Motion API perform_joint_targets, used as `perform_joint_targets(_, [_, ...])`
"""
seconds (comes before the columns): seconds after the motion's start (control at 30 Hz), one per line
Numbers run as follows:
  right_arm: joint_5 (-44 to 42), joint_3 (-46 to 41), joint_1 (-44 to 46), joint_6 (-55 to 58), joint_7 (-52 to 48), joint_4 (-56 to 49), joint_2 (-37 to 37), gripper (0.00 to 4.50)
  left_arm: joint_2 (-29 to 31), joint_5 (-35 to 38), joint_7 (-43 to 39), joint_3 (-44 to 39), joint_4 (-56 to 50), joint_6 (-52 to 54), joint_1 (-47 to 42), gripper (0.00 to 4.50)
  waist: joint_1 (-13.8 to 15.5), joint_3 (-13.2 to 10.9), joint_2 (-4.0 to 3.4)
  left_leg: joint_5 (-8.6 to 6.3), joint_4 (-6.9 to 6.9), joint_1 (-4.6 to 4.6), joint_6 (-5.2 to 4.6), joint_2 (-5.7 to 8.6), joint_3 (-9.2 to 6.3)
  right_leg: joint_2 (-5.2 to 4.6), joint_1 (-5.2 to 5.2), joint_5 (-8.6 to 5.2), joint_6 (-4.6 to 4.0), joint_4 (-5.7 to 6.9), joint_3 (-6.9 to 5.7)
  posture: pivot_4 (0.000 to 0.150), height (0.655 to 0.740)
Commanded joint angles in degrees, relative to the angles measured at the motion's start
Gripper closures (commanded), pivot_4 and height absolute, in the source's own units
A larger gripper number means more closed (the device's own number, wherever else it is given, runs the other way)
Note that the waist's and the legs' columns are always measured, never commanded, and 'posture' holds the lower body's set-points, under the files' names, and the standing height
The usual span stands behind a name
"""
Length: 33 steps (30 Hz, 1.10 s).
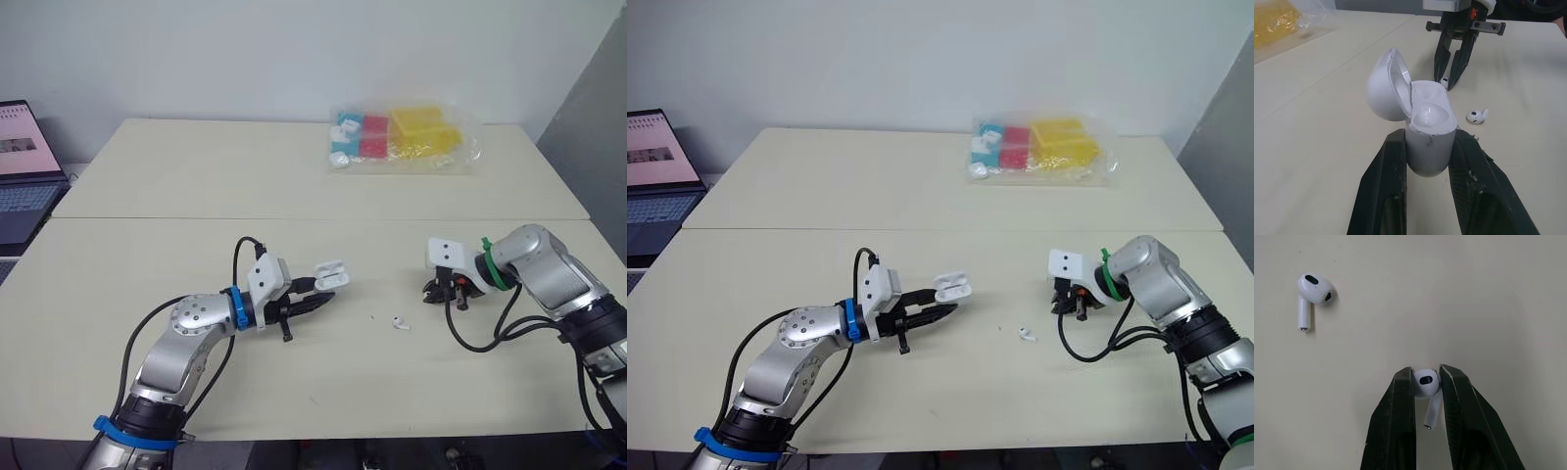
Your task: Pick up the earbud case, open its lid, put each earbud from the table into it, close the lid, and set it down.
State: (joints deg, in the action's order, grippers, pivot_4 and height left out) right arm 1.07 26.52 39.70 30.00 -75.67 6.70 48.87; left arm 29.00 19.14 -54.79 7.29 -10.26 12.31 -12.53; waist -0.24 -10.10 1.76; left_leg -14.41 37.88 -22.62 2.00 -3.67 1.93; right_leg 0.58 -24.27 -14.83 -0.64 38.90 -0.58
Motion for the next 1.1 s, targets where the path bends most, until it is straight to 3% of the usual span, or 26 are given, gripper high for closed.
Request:
perform_joint_targets(0.03, [-0.6,-2.0,-2.1,1.2,-2.6,-6.3,3.6,4.12,0.1,0.2,-0.5,0.0,-1.6,-1.1,0.3,3.70,0.0,0.0,0.00,0.00,0.00,0.00,0.00,0.00,0.01,0.00,0.00,0.00,0.00,0.00,0.01,0.150,0.7400])
perform_joint_targets(0.17, [-0.3,-4.8,-10.4,0.2,-3.8,-15.6,12.8,4.12,0.4,0.0,-0.2,-0.1,-1.9,-1.2,1.3,3.70,0.4,0.0,-0.05,-0.01,-0.01,-0.06,0.01,0.02,-0.02,-0.03,-0.02,-0.02,0.00,-0.04,-0.05,0.150,0.7400])
perform_joint_targets(0.4, [0.6,-9.7,-21.0,-3.2,-2.2,-18.8,21.9,4.12,0.5,-0.6,-0.2,0.2,-2.1,-1.4,2.0,3.70,0.1,0.0,-0.04,-0.01,0.02,0.09,0.01,0.03,0.05,-0.11,0.05,-0.01,0.03,-0.01,-0.03,0.150,0.7400])
perform_joint_targets(0.77, [2.2,-10.4,-21.2,-4.4,-0.3,-15.5,20.0,4.12,0.2,-1.0,-0.2,0.4,-2.0,-1.2,1.8,3.70,0.0,0.0,-0.04,0.00,0.00,0.17,0.02,0.03,0.06,-0.08,0.09,-0.01,0.02,0.03,0.01,0.150,0.7400])
perform_joint_targets(1.03, [2.2,-10.8,-20.7,-5.1,-0.1,-14.0,18.2,1.26,0.8,-0.9,-0.5,0.3,-2.7,-0.6,2.6,3.70,0.0,0.0,-0.03,0.00,0.00,0.18,0.02,0.02,0.05,-0.08,0.11,-0.01,0.01,0.02,-0.01,0.150,0.7400])
perform_joint_targets(1.07, [1.7,-11.3,-20.7,-4.9,-0.4,-14.3,18.1,0.95,0.8,-0.9,-0.4,0.3,-2.7,-0.6,2.7,3.70,0.0,0.0,-0.03,0.00,0.00,0.17,0.02,0.02,0.05,-0.08,0.11,-0.02,0.01,0.02,-0.02,0.150,0.7400])
perform_joint_targets(1.1, [1.4,-11.6,-20.7,-4.8,-0.5,-14.6,18.2,0.92,0.8,-0.9,-0.4,0.3,-2.8,-0.5,2.7,3.70,0.0,0.0,-0.03,0.00,-0.01,0.17,0.02,0.02,0.05,-0.08,0.11,-0.02,0.00,0.02,-0.02,0.150,0.7400])
